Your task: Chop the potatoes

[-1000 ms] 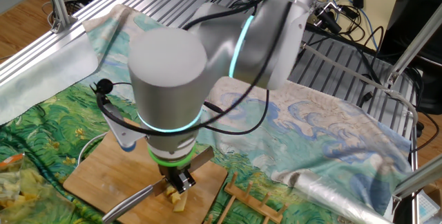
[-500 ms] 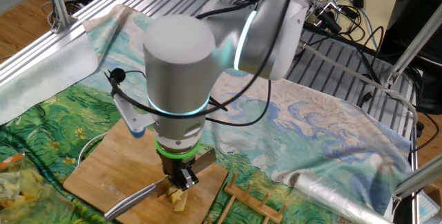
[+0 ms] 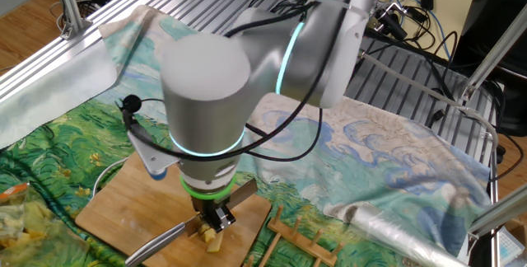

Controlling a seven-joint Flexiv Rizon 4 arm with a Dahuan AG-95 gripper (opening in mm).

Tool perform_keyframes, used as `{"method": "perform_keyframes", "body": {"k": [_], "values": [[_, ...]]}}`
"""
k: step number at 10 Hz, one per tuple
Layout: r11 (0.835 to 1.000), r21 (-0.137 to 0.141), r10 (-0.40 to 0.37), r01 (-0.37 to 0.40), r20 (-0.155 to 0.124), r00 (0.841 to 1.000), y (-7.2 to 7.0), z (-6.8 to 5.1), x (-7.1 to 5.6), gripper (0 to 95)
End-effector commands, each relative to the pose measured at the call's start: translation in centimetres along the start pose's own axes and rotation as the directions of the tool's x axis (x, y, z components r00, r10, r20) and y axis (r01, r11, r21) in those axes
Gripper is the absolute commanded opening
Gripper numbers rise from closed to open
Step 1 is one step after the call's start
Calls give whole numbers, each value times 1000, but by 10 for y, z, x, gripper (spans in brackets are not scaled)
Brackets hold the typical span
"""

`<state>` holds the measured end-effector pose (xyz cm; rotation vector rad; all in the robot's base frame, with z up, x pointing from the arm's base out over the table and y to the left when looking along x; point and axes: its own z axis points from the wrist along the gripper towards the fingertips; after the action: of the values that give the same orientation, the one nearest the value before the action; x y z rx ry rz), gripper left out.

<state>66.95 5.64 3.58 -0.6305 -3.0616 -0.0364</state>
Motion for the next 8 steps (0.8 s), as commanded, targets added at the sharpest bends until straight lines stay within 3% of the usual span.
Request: {"method": "perform_keyframes", "body": {"k": [1, 8], "values": [[1000, 4, 3, -3, -6, 1000, -1, 4, 0, 0], [1000, 16, 7, -7, 3, 1000, -3, -5, 4, 0]]}}
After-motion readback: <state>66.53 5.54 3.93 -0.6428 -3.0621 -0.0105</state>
